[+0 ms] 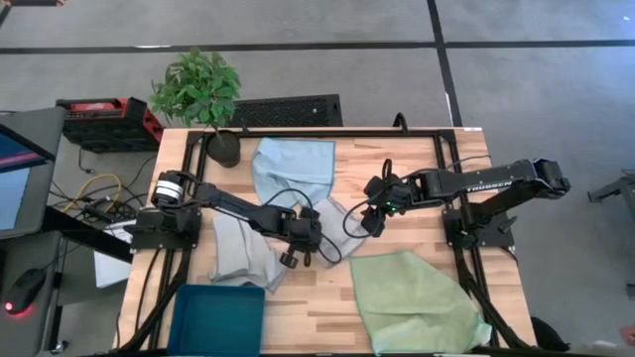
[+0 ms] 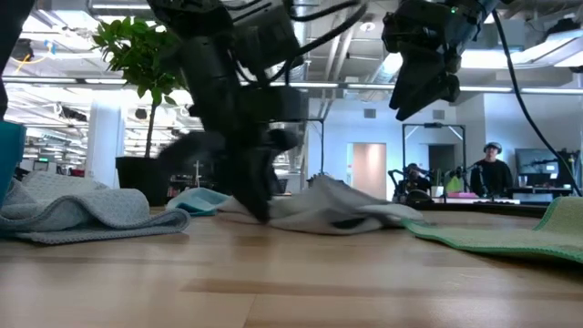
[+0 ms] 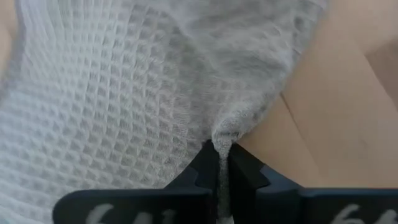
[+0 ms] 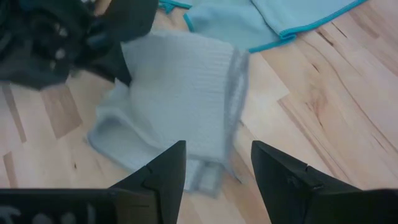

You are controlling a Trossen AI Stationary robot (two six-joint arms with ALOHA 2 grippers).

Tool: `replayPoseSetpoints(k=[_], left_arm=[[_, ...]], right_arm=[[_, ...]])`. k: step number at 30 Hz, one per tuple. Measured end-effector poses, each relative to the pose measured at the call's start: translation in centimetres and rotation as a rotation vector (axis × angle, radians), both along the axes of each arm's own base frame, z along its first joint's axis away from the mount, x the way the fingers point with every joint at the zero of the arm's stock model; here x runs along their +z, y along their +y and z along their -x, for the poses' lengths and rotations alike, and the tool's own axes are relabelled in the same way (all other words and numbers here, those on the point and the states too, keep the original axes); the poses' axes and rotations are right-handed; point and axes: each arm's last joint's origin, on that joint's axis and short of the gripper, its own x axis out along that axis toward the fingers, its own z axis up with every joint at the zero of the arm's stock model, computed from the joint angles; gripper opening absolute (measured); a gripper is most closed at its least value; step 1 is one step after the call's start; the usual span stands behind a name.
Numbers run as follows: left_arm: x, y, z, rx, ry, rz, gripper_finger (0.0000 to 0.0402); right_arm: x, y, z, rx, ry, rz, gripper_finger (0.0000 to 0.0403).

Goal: Fold microfiber towels
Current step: Put the gray microfiber towel into the blue bin

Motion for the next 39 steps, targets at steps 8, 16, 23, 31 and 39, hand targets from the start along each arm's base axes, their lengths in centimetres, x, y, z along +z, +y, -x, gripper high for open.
replayPoseSetpoints(k=[8,16,23,31,39], left_arm=[[4.0,0.5,3.6,0.219,0.17,0.138,0.0001],[8.9,0.1,7.4,0.439,0.239,0.319,0.0001],[13.8,-0.6,12.3,0.638,0.233,0.411,0.0],[16.3,-3.4,17.0,0.689,0.297,0.479,0.0],[17.1,-6.8,19.5,0.802,0.38,0.586,0.0]], right_arm=[[0.0,0.0,-0.1,0.0,-0.006,-0.001,0.0205],[0.1,0.0,-0.1,0.0,-0.018,-0.002,0.0205],[0.3,0.0,-0.4,0.0,-0.051,-0.005,0.0205],[0.4,0.0,-0.6,0.0,-0.071,-0.006,0.0205],[0.4,0.0,-0.6,0.0,-0.077,-0.006,0.0205]])
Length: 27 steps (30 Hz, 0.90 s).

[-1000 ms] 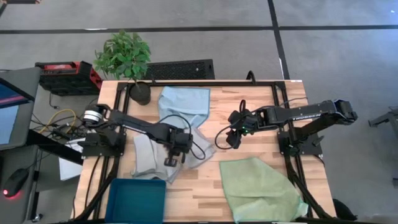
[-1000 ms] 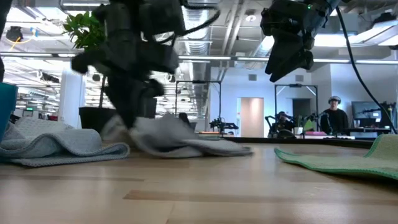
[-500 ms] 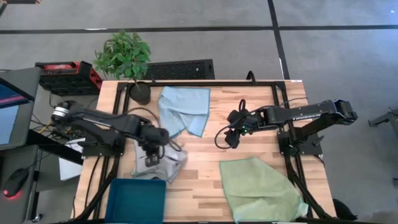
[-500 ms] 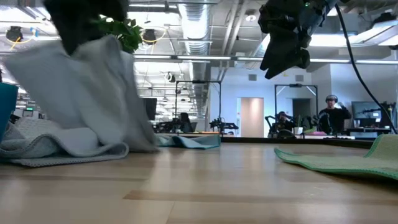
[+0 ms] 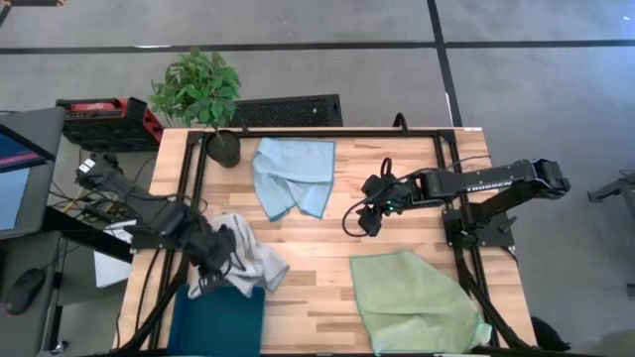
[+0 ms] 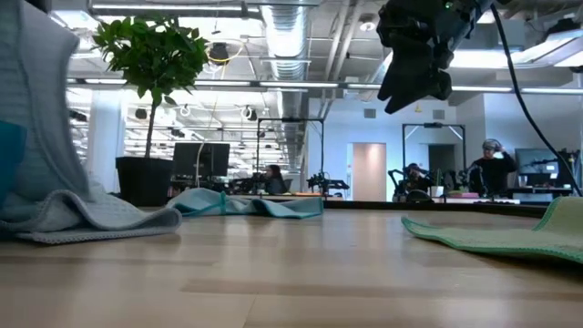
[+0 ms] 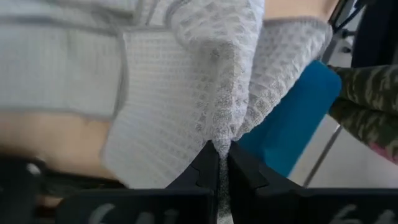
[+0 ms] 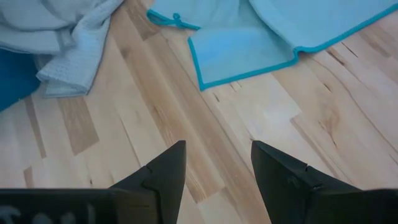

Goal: Fold microfiber towels
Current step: Put the gray microfiber towel into the blue bin

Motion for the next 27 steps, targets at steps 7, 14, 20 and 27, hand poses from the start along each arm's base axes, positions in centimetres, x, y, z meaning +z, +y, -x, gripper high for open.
replayPoseSetpoints(k=[7,14,20,27], left_arm=[[-0.8,-3.5,0.7,-0.041,0.032,0.026,0.0],[-2.5,-7.3,0.4,-0.143,0.026,0.034,0.0],[-5.1,-11.3,0.0,-0.264,0.005,0.043,0.0],[-8.5,-14.3,-0.2,-0.335,0.092,0.047,0.0]], right_arm=[[0.1,0.0,-0.1,0.0,-0.018,-0.001,0.0205],[0.6,0.6,-0.8,0.09,-0.101,-0.09,0.0205],[1.6,1.6,-1.5,0.263,-0.226,-0.189,0.0205],[3.0,3.5,-2.2,0.474,-0.394,-0.234,0.0205]])
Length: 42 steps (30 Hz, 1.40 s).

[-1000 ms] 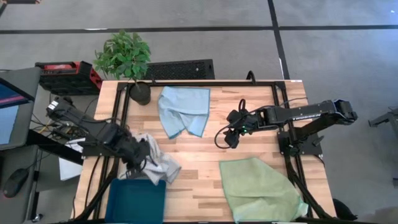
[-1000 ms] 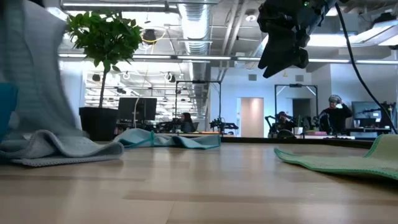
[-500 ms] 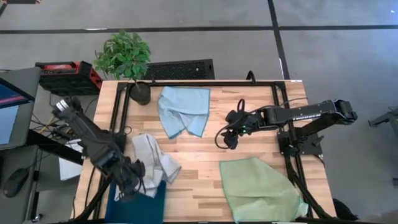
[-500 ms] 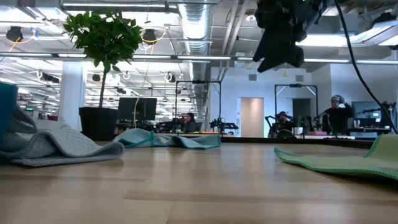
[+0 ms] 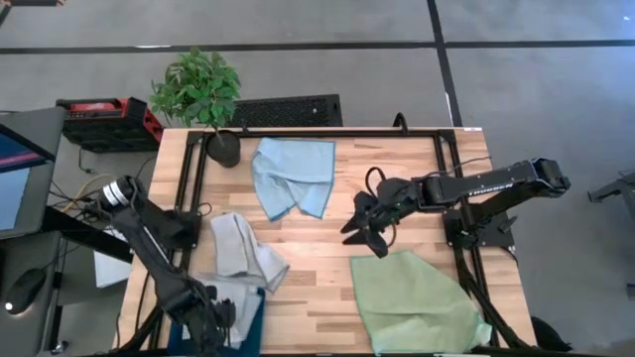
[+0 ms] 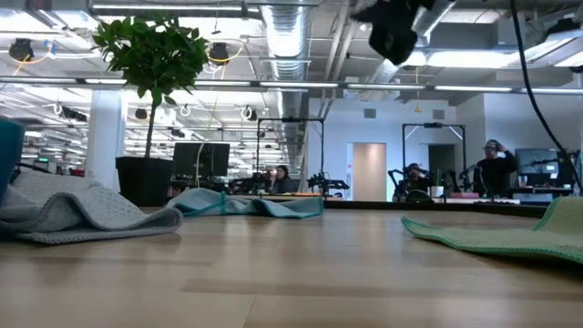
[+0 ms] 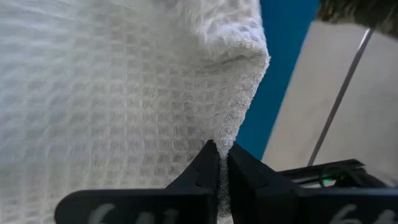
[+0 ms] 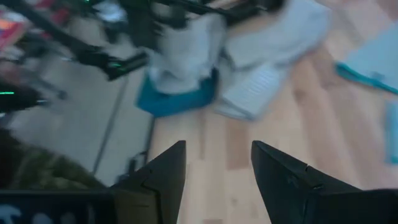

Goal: Fold microfiber towels
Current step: Put the gray microfiber towel into the blue bin, then fold the blue microfiber towel

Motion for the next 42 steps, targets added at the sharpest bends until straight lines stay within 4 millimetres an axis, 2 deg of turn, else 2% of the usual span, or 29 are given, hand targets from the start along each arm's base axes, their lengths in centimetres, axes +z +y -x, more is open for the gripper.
replayPoseSetpoints(k=[5,11,19,27,31,36,42], left_arm=[[-1.4,-1.3,-0.2,-0.038,-0.013,0.014,0.0],[-1.8,-1.4,-0.4,-0.033,-0.036,-0.016,0.0006],[-2.0,-1.4,-0.5,-0.01,-0.041,-0.029,0.005],[-2.1,-1.4,-0.6,0.02,-0.038,-0.04,0.0112],[-2.1,-1.2,-0.4,0.025,-0.02,-0.053,0.0126],[-0.2,-0.1,0.0,0.033,-0.04,-0.044,0.0128],[4.1,4.7,1.5,0.215,-0.12,-0.173,0.0128]], right_arm=[[0.8,1.1,-0.2,0.076,-0.092,-0.027,0.0205],[0.9,1.6,-0.1,0.094,-0.098,-0.029,0.0205],[0.9,1.7,-0.1,0.106,-0.096,-0.037,0.0205],[0.9,1.8,0.0,0.122,-0.092,-0.042,0.0205],[0.9,1.8,0.0,0.116,-0.094,-0.039,0.0205],[0.9,1.4,-0.1,0.119,-0.121,0.007,0.0205],[1.2,1.0,-0.4,0.101,-0.209,0.137,0.0205]])
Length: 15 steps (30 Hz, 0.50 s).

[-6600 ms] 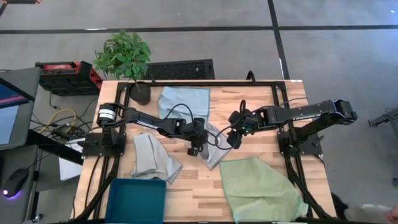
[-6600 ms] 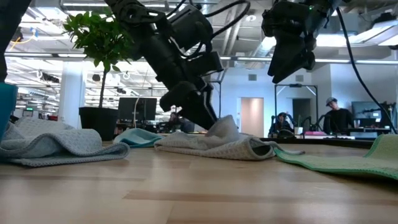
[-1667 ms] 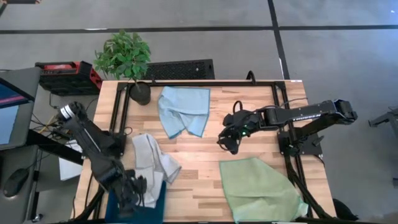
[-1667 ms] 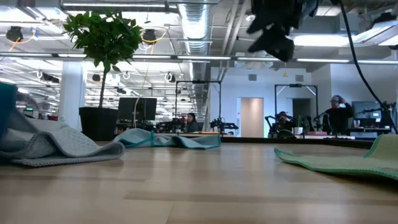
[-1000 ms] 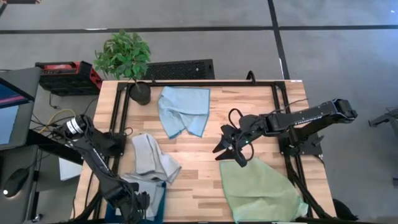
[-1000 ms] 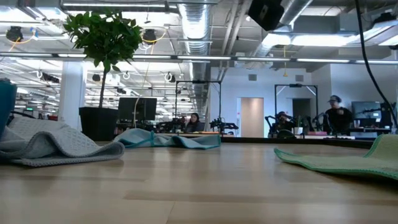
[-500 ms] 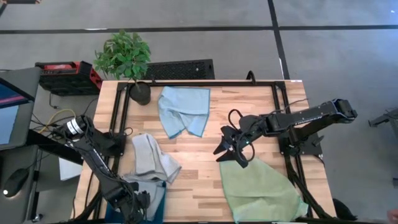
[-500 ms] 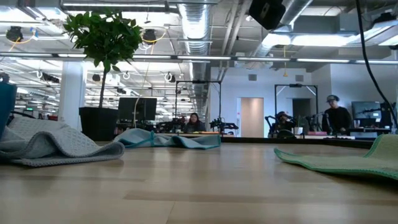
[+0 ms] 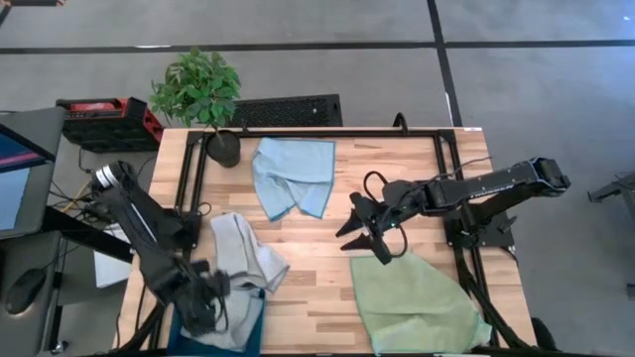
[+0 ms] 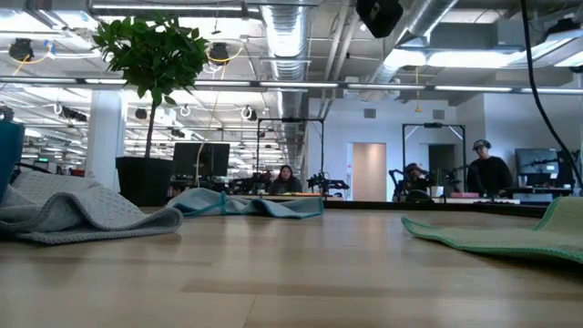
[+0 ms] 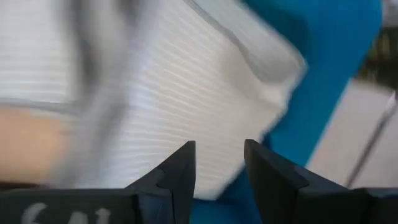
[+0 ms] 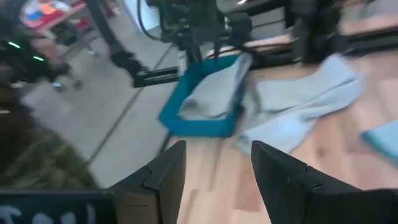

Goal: Fold microfiber towels
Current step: Fold the blue microfiber towel

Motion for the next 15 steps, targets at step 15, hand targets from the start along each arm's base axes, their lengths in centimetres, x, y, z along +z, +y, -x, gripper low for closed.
replayPoseSetpoints(k=[15], left_arm=[[5.4,8.1,-1.0,0.188,-0.515,-0.289,0.0128]], right_arm=[[-8.1,-3.1,-5.4,-0.208,0.189,0.18,0.0205]])
